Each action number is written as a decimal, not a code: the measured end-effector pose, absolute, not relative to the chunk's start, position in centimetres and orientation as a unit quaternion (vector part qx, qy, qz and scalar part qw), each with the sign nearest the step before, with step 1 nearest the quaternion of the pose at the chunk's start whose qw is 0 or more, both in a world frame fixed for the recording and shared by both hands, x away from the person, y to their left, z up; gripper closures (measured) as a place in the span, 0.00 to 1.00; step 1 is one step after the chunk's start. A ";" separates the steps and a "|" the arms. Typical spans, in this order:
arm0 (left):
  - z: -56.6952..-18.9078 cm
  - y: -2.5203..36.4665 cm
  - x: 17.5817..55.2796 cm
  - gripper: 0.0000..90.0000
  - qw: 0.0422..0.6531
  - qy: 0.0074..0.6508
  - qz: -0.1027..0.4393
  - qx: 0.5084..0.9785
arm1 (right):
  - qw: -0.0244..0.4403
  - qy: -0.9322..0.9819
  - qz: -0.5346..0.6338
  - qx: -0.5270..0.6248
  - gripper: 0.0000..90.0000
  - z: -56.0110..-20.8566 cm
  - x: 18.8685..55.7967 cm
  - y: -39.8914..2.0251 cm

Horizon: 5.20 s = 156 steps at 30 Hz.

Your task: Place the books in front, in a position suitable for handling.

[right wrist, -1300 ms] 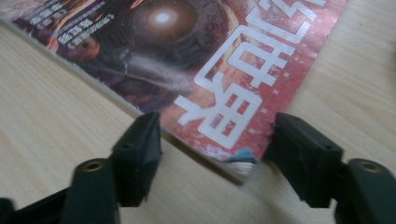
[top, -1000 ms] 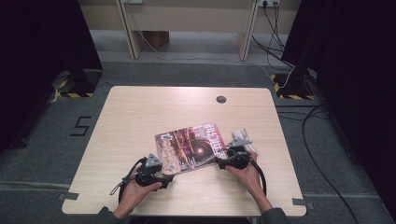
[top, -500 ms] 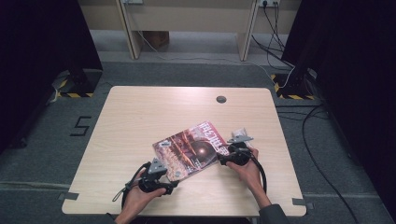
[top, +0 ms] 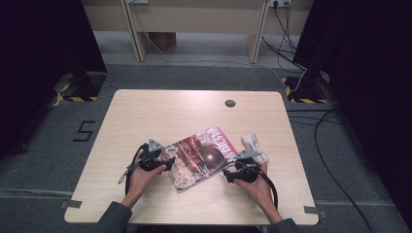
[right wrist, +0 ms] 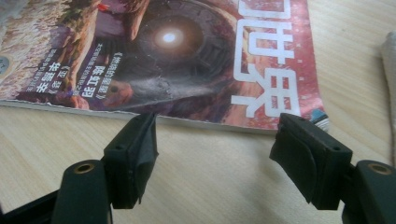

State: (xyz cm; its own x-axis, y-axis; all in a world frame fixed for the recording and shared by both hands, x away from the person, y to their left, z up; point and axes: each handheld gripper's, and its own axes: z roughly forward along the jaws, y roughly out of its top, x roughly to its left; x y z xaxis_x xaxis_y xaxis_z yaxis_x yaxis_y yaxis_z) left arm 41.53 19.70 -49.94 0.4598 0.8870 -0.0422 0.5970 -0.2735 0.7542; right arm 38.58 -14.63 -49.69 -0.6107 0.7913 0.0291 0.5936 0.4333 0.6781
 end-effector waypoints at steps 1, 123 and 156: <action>-49.8 20.1 42.4 0.34 0.369 0.481 0.199 0.770 | 0.145 0.834 0.333 0.415 0.34 -49.8 38.6 -14.5; -50.9 13.7 31.6 0.39 0.344 0.371 0.135 0.852 | 0.139 0.831 0.331 0.426 0.34 -50.3 40.0 -13.3; -50.5 15.2 30.9 0.19 0.374 0.387 0.134 0.832 | 0.214 0.778 0.317 0.498 0.51 -48.4 43.4 -21.5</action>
State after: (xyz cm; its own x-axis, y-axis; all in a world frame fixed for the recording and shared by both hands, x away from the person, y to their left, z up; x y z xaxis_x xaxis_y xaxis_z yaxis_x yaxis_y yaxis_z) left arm 30.86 15.23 -50.54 0.6640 0.7446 -0.0676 0.5448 -0.4199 0.7259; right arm 43.43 -21.55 -48.43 -0.4122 0.9109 -0.0180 0.6390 0.3031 0.7070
